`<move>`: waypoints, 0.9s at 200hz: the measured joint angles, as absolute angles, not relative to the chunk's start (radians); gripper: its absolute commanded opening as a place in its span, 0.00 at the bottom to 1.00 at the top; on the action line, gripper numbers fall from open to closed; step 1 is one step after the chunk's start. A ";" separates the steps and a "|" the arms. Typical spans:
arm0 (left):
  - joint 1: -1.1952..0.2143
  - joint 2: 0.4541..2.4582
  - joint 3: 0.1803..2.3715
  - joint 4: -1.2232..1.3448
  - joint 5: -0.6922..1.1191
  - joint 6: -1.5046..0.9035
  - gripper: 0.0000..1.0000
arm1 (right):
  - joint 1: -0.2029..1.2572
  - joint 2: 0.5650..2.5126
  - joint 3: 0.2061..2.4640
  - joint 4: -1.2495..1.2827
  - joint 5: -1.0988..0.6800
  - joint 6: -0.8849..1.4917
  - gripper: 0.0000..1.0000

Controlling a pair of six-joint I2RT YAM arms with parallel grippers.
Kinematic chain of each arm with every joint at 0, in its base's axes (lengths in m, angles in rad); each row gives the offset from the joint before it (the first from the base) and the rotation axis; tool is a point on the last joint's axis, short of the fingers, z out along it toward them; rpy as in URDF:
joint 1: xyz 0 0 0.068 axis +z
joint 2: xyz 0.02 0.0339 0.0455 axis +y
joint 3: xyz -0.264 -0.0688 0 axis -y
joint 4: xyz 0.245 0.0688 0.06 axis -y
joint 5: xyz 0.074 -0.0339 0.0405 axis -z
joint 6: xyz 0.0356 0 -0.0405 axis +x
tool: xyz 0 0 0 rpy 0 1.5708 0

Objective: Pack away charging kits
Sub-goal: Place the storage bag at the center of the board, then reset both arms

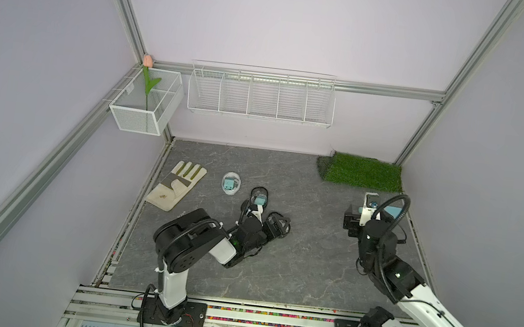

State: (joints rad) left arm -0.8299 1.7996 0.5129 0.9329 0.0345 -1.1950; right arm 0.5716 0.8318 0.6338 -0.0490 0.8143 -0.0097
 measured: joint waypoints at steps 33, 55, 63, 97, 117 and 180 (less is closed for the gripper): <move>-0.869 1.431 0.495 0.459 -0.155 -1.121 0.99 | 0.434 1.025 0.484 0.194 0.850 -0.045 0.89; -0.876 1.167 0.495 0.213 -0.294 -1.050 1.00 | 0.371 1.202 0.395 0.385 0.848 -0.060 0.89; -0.863 1.095 0.495 0.158 -0.325 -1.015 0.99 | 0.339 1.266 0.372 0.459 0.829 -0.060 0.89; -0.733 0.886 0.489 -0.060 -0.477 -0.862 1.00 | 0.270 1.440 0.358 0.680 0.722 -0.099 0.90; -0.652 0.762 0.433 -0.080 -0.625 -0.731 1.00 | 0.231 1.524 0.394 0.769 0.656 -0.103 0.90; -0.173 0.758 0.259 0.252 -0.624 -0.301 0.98 | 0.073 1.515 0.442 0.766 0.442 -0.025 0.92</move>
State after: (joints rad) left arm -0.1730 0.7578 0.2588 0.2516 -0.6239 -0.3008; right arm 0.0731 1.5146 0.4416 0.7662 0.4419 -0.0254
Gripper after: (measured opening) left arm 0.996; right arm 0.914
